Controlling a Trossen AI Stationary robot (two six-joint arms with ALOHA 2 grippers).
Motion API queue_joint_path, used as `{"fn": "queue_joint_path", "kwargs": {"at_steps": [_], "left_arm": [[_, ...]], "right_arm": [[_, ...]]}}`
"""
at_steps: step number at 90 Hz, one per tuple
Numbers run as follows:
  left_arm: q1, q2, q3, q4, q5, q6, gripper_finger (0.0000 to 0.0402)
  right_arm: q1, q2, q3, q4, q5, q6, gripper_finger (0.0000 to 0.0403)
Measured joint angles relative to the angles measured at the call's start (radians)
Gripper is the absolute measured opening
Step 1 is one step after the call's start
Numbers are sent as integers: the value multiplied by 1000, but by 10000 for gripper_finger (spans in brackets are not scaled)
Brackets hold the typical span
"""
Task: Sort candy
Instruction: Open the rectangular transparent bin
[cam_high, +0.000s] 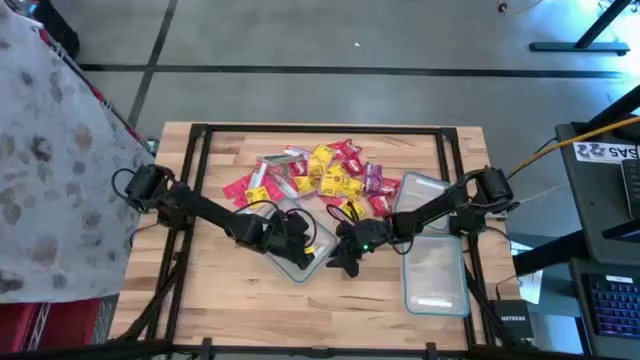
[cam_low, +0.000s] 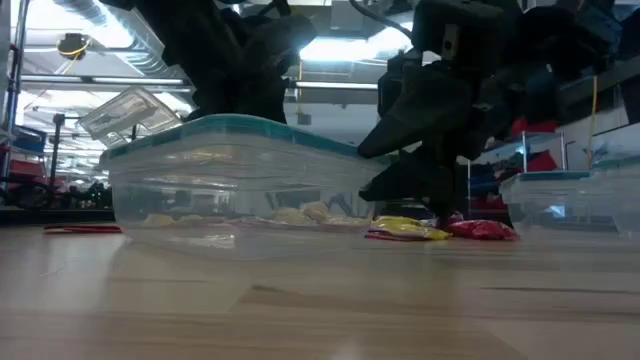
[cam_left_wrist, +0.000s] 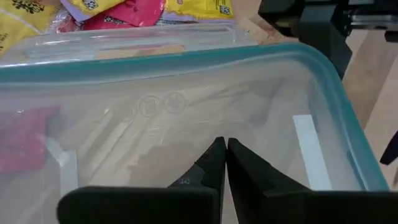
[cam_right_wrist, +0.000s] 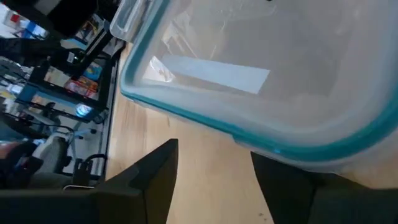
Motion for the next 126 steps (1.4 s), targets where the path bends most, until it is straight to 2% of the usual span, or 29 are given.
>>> {"fn": "queue_joint_path", "kwargs": {"at_steps": [30, 47, 60, 73, 88, 103, 114, 126], "left_arm": [[0, 0, -2, 27, -1, 7, 0], [1, 7, -4, 38, -3, 7, 0], [1, 7, -4, 42, -5, 7, 0], [-10, 9, -4, 46, -15, 9, 0], [-21, 16, -5, 87, -19, 13, 0], [-32, 16, -8, 143, 17, 51, 0], [-47, 6, -2, 152, 53, 55, 0], [-52, -3, -2, 150, 76, 52, 0]], "right_arm": [[20, 4, 0, 32, -59, 46, 188], [24, -5, 14, 214, -122, 81, 188], [22, -39, 13, 162, -167, 100, 188], [22, -143, 14, 50, -221, 67, 186], [35, -266, 108, -253, -222, -175, 158], [82, -262, 201, -406, -212, -554, 141], [120, -248, 243, -535, -130, -806, 155], [147, -239, 269, -636, -13, -991, 196]]}}
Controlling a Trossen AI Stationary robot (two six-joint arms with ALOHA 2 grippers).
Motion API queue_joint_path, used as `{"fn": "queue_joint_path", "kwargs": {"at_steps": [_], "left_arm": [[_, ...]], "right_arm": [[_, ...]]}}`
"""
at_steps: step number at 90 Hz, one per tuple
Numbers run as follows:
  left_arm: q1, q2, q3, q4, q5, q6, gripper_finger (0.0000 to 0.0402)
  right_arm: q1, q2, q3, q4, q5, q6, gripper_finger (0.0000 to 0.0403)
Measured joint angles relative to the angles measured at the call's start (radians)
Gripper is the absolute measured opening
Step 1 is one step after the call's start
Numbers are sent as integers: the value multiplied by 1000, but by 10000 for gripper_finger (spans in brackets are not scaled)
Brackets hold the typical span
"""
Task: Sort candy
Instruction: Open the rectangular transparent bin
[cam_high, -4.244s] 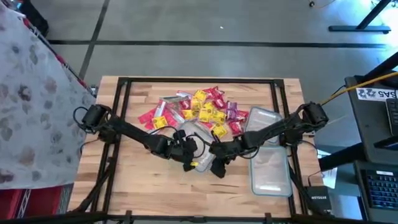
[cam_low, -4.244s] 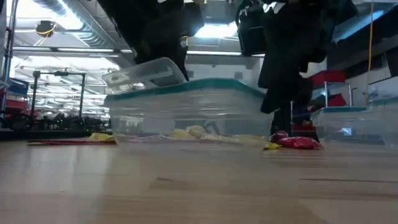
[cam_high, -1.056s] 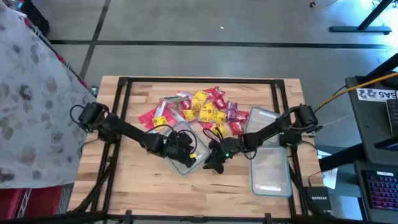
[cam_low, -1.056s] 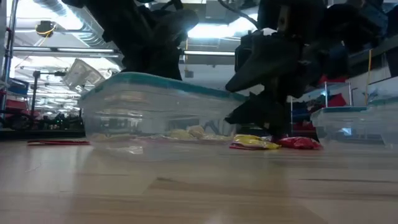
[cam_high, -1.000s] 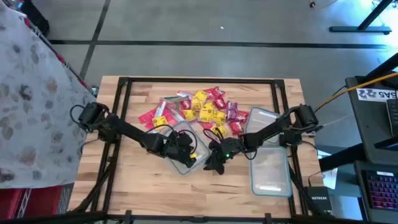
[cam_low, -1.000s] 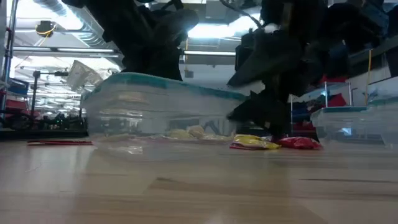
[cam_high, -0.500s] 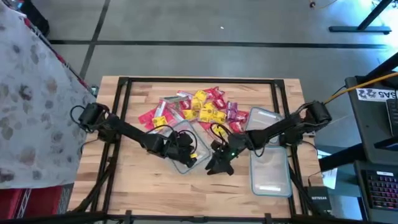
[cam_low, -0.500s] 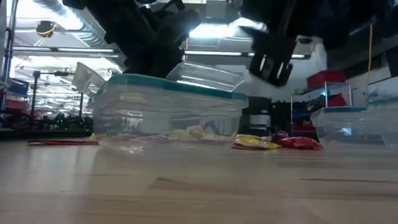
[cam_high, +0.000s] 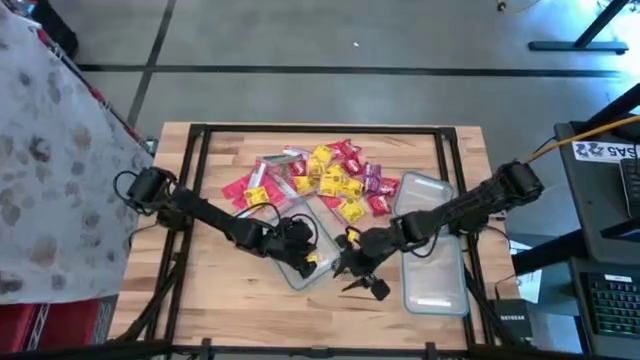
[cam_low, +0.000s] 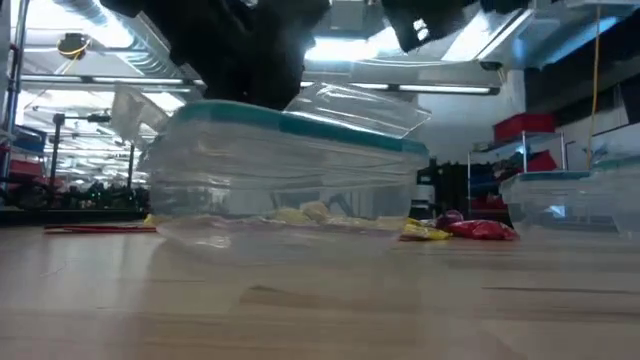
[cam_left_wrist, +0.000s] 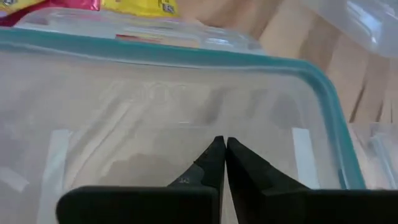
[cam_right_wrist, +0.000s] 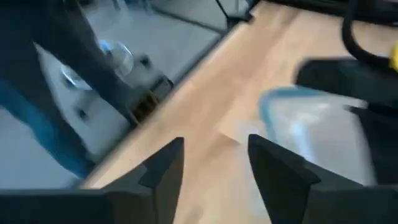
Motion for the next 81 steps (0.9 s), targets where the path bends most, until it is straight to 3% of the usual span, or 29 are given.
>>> {"fn": "queue_joint_path", "kwargs": {"at_steps": [20, 37, 46, 60, 69, 81], "left_arm": [[0, 0, 0, 2, 2, -47, 0], [0, 0, 0, 3, 2, -59, 0], [-1, 0, 0, 3, 2, -67, 0], [-4, 0, 0, 11, 26, -70, 0], [-10, 0, 0, 17, 37, -52, 0], [-10, -15, -2, 25, 56, -49, 0]], "right_arm": [[68, 61, 1, -23, 150, -204, 267], [132, 155, 2, 15, 409, -288, 266], [144, 197, 1, 56, 517, -288, 246], [143, 226, 0, 108, 586, -234, 198], [143, 224, 21, 96, 613, -178, 149], [144, 214, 114, -65, 568, 1, 57]]}}
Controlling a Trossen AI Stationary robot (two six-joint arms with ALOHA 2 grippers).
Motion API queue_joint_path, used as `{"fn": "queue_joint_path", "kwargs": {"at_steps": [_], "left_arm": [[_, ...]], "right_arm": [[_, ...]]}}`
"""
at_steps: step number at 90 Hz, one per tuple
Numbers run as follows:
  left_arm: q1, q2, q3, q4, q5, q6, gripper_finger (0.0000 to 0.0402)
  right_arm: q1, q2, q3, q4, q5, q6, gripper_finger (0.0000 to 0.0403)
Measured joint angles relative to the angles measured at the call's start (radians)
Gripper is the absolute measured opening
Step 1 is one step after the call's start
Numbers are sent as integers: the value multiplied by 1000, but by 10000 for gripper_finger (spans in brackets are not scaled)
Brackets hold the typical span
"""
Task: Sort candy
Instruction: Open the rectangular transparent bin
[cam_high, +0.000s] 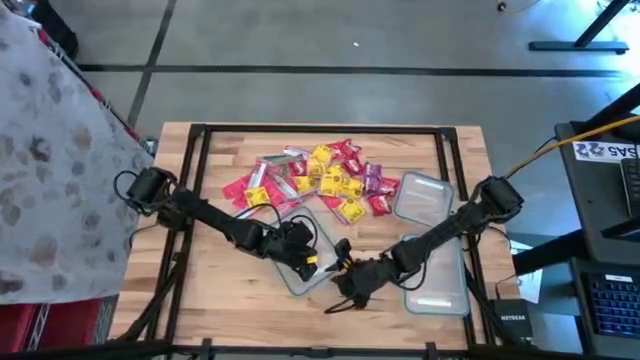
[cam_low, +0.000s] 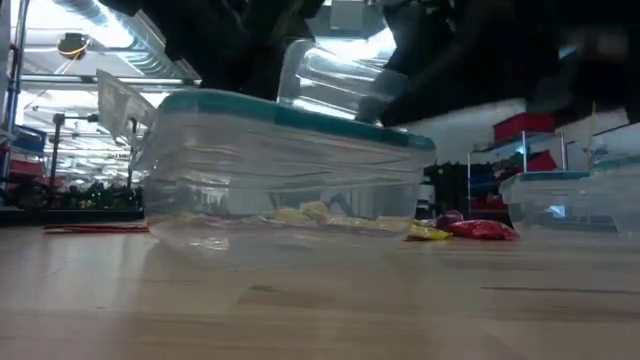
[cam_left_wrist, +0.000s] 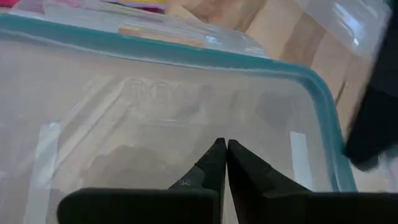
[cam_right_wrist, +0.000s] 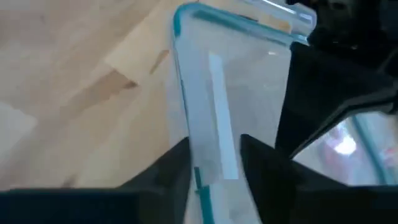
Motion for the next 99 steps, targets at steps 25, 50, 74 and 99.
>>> {"fn": "queue_joint_path", "kwargs": {"at_steps": [25, 50, 74, 99], "left_arm": [[-6, -152, 63, -189, -73, 69, 0], [-9, -336, 167, -325, -315, 173, 0], [-10, -431, 185, -343, -399, 257, 0], [-8, -428, 151, -404, -375, 251, 0]], "right_arm": [[-2, -4, 144, -274, -5, 43, 4], [-2, -4, 299, -451, 164, -37, 0], [-1, -4, 386, -490, 276, -185, 0], [-7, -4, 431, -537, 286, -160, 0]]}}
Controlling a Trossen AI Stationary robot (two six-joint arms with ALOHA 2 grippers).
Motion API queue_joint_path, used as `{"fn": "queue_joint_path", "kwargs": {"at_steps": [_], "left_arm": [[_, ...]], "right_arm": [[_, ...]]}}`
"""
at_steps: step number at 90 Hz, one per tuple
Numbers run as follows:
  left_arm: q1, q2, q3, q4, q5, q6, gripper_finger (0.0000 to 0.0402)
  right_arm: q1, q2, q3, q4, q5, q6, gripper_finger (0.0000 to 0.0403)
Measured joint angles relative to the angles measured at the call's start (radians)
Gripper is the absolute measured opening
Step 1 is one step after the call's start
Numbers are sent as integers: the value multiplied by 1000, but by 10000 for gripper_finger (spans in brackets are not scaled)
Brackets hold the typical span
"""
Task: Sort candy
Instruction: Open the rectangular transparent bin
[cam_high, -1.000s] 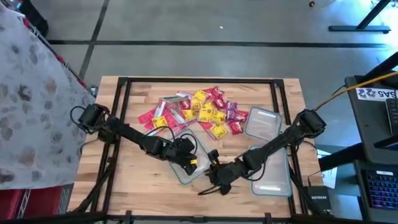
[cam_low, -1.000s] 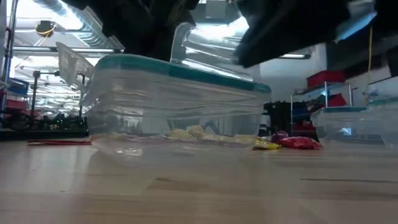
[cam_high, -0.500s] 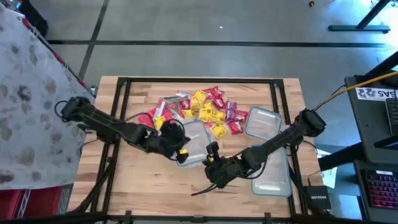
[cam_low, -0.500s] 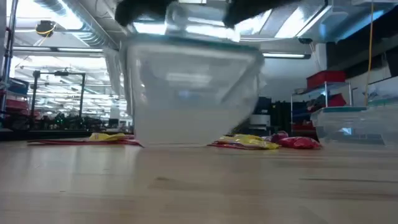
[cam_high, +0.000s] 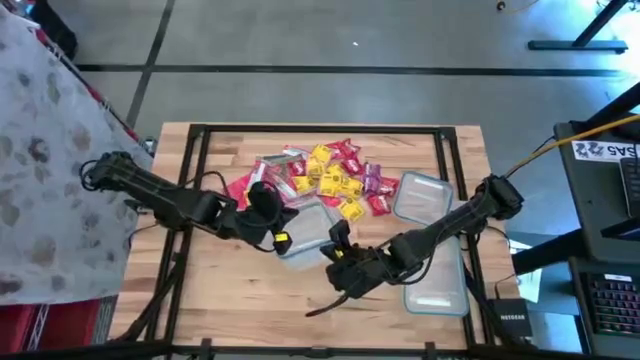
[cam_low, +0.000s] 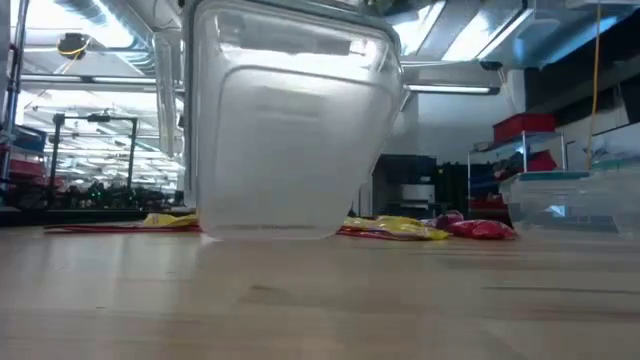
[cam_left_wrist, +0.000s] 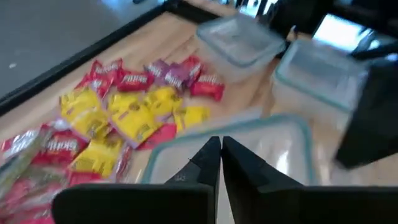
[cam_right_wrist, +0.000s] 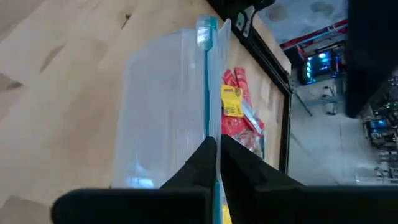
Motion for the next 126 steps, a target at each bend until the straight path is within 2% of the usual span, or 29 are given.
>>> {"fn": "queue_joint_path", "kwargs": {"at_steps": [4, 12, 17, 24, 38, 47, 51, 63, 77, 90, 104, 126], "left_arm": [[0, 4, -17, -23, 5, -29, 0], [0, 13, -51, -59, 21, -94, 0], [0, 13, -73, -58, 48, -131, 0], [0, 13, -95, -55, 97, -168, 0], [-18, 13, -101, -48, 121, -149, 0], [-35, 13, -101, -34, 123, -94, 0], [-41, 13, -101, -18, 123, -70, 0], [-74, 13, -101, 54, 162, -36, 0], [-146, 13, -101, 115, 211, -64, 0], [-213, 17, -101, 119, 116, -138, 0], [-246, 51, -125, 125, -8, -211, 0], [-250, 112, -158, 125, -30, -353, 0]], "right_arm": [[-10, 0, 0, -20, -43, 48, 0], [-46, 0, -11, -72, -215, 160, 0], [-76, 0, -32, -75, -328, 195, 0], [-109, 1, -49, -84, -435, 210, 0], [-158, -7, -19, -82, -575, 214, 0], [-217, -14, -10, -18, -799, 232, 0], [-244, -12, -11, -17, -860, 240, 0], [-319, 12, -56, 45, -854, 262, 0], [-395, 11, -103, 268, -903, 459, 0], [-378, 11, -106, 337, -918, 528, 0], [-378, 10, -105, 344, -934, 494, 0], [-456, -1, -105, 331, -990, 489, 0]]}}
